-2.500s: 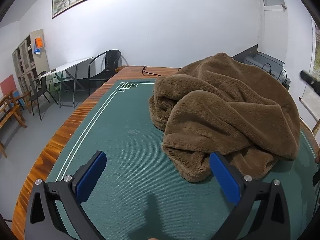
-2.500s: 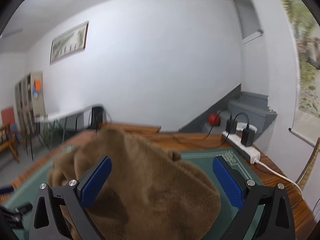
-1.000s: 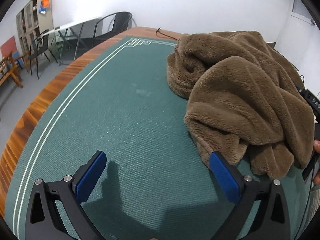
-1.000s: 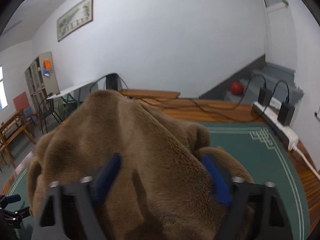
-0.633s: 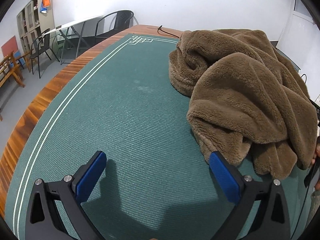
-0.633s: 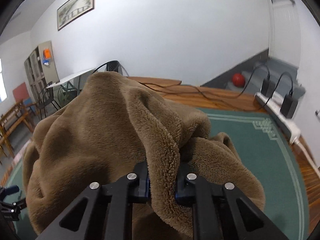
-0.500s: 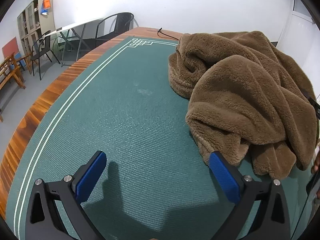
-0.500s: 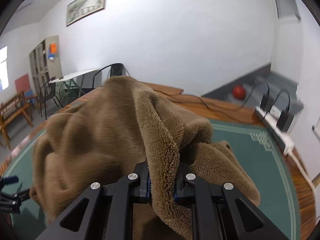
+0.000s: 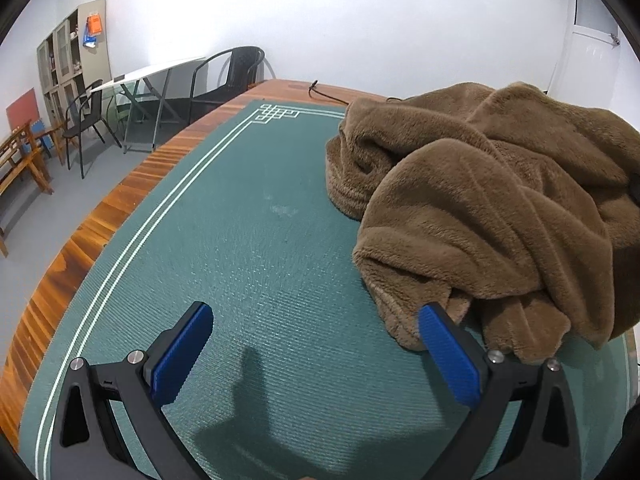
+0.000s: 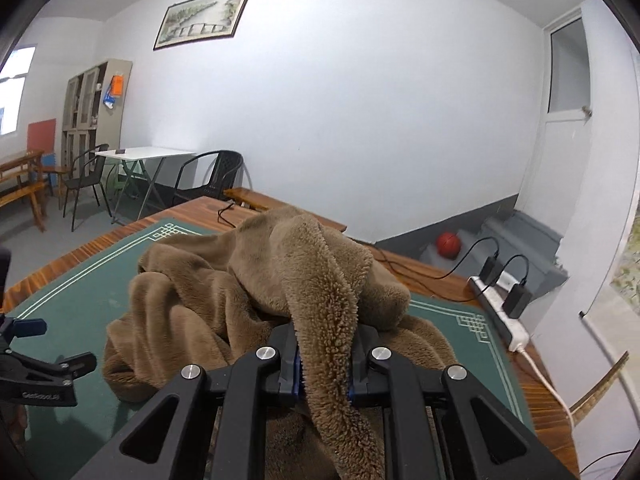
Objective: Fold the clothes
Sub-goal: 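Lift the gathered blanket with the right gripper and pull it toward the left gripper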
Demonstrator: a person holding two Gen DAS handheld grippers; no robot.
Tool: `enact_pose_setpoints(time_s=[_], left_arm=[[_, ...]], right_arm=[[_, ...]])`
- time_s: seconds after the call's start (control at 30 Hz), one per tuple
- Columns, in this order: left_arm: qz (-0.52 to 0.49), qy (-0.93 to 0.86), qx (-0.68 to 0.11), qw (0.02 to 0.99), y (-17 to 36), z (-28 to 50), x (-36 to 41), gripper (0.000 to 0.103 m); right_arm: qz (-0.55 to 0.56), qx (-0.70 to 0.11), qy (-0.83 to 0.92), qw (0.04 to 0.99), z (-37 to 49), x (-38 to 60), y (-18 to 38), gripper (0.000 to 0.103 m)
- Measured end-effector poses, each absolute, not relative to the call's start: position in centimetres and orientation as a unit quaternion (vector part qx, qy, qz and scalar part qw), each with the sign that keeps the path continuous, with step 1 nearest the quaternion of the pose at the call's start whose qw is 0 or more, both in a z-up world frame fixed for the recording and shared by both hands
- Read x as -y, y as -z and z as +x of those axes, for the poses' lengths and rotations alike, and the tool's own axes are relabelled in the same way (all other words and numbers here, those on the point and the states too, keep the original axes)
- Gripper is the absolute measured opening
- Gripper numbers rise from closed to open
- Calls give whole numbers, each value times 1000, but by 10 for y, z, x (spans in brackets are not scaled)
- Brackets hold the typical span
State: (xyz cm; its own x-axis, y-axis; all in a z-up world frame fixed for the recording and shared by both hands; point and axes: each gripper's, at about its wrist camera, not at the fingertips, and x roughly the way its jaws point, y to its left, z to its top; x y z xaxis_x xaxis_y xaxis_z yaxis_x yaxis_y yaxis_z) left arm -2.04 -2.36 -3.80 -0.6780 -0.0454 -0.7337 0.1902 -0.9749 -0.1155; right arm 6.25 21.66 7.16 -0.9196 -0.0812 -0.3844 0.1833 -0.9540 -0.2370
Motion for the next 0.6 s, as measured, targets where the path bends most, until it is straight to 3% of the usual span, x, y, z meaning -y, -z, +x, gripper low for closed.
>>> enact_pose_setpoints(time_s=[0.4,0.6], left_arm=[[335,937,-82,52,2,8,11,103],[299,951,-45,63,-11,22,0,103]], right_arm=[[137,-113,981,82,172,-232,-105,16],[159,-75,980,90,225,-250,-77,16]])
